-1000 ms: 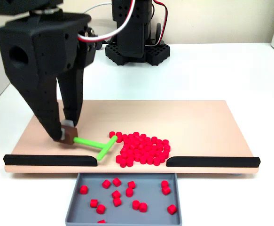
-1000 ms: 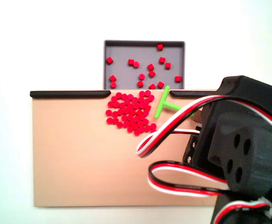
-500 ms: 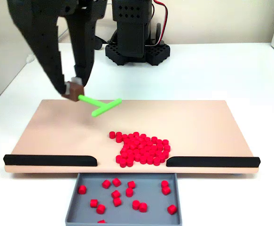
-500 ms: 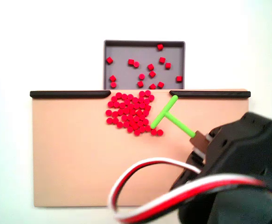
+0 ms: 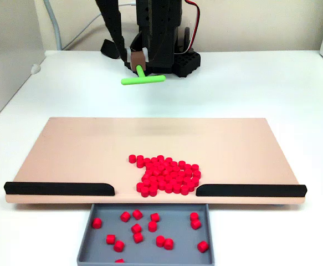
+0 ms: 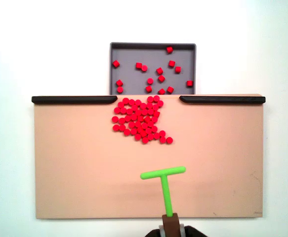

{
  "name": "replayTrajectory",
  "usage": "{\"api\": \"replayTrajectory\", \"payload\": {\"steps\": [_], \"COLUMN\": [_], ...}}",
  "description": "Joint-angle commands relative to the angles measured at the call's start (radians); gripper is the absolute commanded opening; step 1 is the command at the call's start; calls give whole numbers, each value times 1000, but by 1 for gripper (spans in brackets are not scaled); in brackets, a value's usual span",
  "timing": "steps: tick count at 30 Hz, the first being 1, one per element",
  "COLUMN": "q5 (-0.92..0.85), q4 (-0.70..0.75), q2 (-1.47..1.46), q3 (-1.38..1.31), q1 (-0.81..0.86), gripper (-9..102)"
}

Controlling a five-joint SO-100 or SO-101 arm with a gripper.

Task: Push granules from right to the grey container

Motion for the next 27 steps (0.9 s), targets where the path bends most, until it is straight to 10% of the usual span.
{"api": "replayTrajectory", "payload": {"steps": [1, 27], "q5": [189, 262], "q4": [2, 2], "q2": [61, 41], "q3": [20, 48], "q1": [-28, -117], "gripper": [0, 0]}}
